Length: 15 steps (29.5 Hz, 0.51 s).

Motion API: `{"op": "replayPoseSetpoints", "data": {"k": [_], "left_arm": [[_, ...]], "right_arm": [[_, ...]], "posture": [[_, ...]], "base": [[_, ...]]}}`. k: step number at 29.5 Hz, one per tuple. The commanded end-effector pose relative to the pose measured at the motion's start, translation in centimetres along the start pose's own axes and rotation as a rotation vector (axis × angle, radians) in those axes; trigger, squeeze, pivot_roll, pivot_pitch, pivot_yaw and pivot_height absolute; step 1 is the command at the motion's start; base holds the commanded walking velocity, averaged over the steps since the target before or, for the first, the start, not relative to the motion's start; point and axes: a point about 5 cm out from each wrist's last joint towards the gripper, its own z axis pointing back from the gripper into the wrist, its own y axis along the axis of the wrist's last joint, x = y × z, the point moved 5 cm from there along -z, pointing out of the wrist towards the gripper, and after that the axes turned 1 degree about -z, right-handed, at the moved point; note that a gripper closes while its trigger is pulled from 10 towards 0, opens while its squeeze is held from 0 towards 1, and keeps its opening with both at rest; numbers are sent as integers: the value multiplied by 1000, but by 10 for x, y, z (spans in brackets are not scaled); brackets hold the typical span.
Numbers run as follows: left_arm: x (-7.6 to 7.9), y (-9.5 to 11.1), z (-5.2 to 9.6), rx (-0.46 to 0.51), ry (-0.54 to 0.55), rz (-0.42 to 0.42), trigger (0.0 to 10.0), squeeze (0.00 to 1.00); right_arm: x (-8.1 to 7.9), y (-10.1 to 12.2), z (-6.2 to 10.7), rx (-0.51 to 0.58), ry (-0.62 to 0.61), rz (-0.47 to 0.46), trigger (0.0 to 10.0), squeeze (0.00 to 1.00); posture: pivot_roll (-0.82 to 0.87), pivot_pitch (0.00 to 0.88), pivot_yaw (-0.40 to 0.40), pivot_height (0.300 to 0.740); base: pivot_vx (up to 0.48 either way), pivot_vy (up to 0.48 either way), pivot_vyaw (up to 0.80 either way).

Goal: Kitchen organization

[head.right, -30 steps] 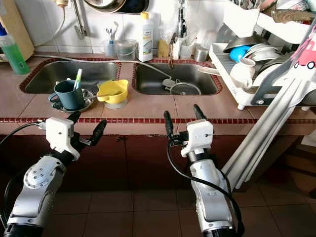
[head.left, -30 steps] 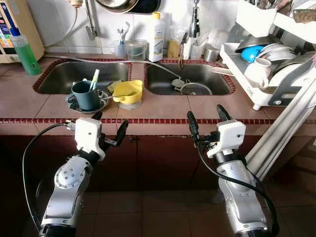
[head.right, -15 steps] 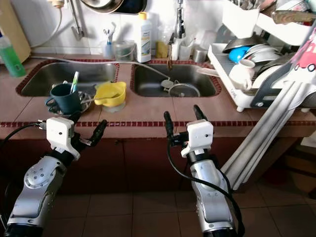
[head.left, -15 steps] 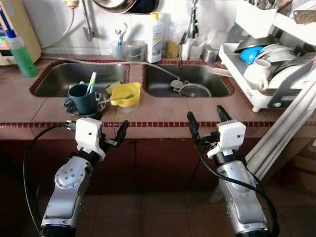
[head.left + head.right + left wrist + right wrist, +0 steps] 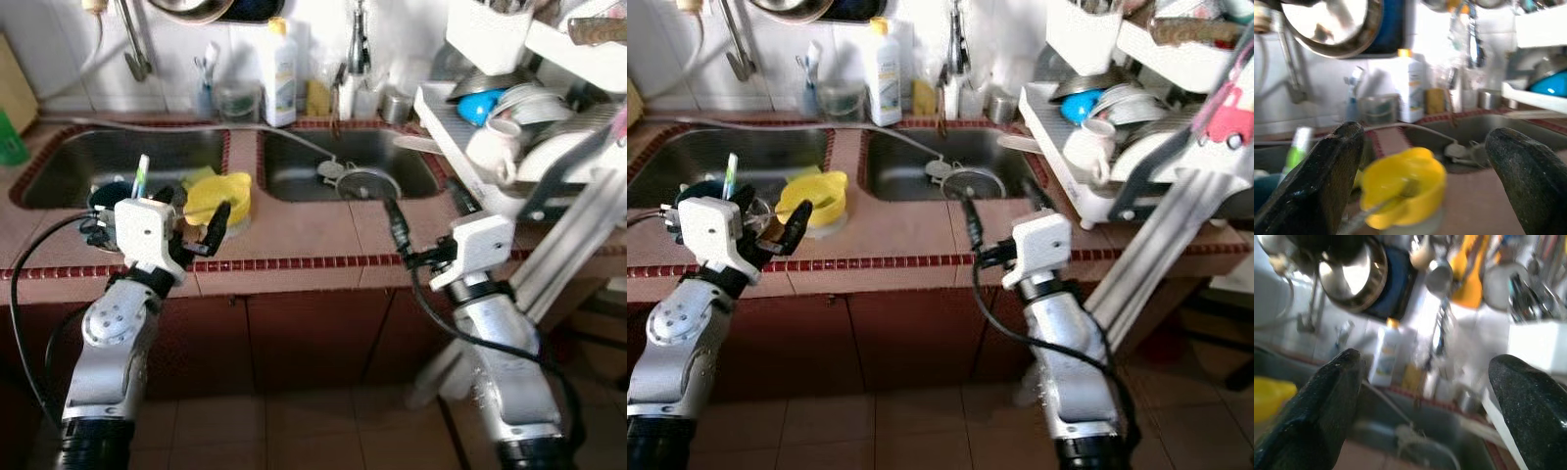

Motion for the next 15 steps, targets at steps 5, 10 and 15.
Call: {"op": "replayPoseSetpoints", "data": {"k": [5, 10, 15], "left_arm": [[-12, 7, 1, 10, 35, -9, 10000, 0], [-11, 9, -1, 17, 34, -14, 10000, 0], [-10, 10, -1, 17, 32, -9, 10000, 0]], "right_arm": [[-11, 12, -5, 31, 45, -19, 10000, 0], [-11, 14, -6, 33, 50, -23, 10000, 0], [-11, 14, -6, 30, 53, -26, 10000, 0]], "posture": [[-147, 0, -30, 740], [-148, 0, -32, 740], [-149, 0, -32, 740]], "base": [[269, 0, 0], [267, 0, 0], [268, 0, 0]]}}
